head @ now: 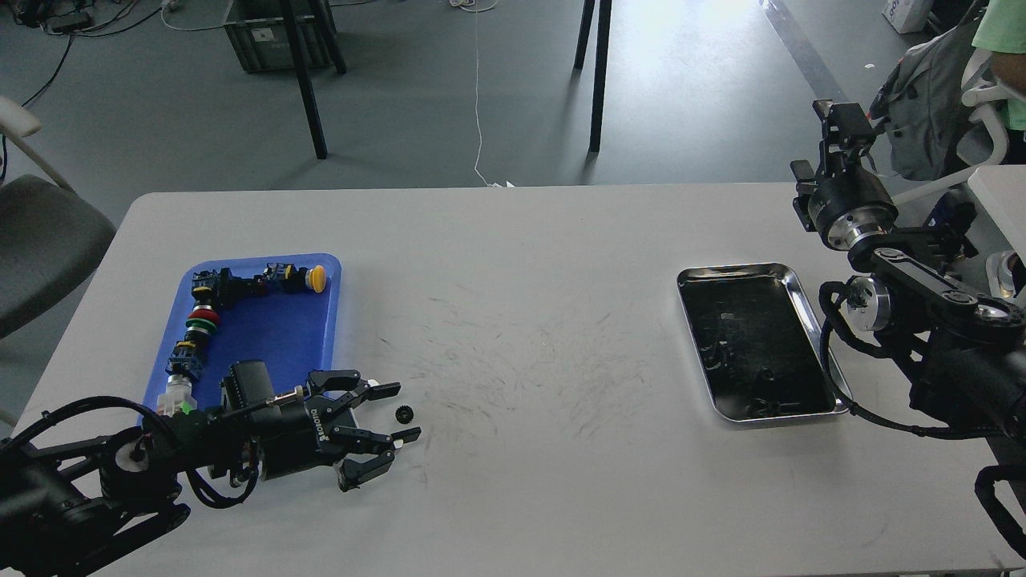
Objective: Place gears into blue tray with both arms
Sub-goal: 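Lower the left gripper and grasp the black gear on the table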
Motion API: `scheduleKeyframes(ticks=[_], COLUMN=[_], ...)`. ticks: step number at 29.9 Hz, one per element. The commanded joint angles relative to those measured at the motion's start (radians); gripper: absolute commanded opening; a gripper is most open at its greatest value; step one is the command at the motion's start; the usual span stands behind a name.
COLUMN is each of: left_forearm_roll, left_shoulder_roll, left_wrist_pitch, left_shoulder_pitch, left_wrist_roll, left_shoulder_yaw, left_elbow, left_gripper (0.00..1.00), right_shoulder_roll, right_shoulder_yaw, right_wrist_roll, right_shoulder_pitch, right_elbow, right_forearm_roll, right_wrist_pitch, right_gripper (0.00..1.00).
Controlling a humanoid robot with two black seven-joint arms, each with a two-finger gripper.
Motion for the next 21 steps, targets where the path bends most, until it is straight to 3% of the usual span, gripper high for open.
scheduleKeyframes(ticks=[1, 5, 15, 21], left_forearm_roll=[0.000, 0.000, 0.000, 0.000], left_shoulder_roll=[-0.004, -0.007, -0.022, -0.030], left_wrist_pitch=[0.000, 0.000, 0.000, 0.000], left_shoulder_pitch=[-0.002, 0.001, 0.009, 0.011], left_wrist_roll=[0.000, 0.000, 0.000, 0.000], left_shoulder_yaw=[0.000, 0.001, 0.001, 0.000], left_elbow=[0.008, 0.012, 0.035, 0.041], left_gripper=[0.61, 0.54, 0.52, 0.46], right_shoulder_roll=[0.000, 0.000, 0.000, 0.000], right_shoulder_yaw=[-0.002, -0.005, -0.006, -0.006], right_wrist_roll=[0.000, 0.000, 0.000, 0.000], right_shoulder_pitch=[0.001, 0.001, 0.000, -0.002], right_elbow=[0.000, 0.000, 0.000, 0.000], right_forearm_roll=[0.000, 0.000, -0.002, -0.002], right_wrist_pitch=[0.000, 0.000, 0.000, 0.000], right_gripper=[0.94, 0.94, 0.94, 0.94])
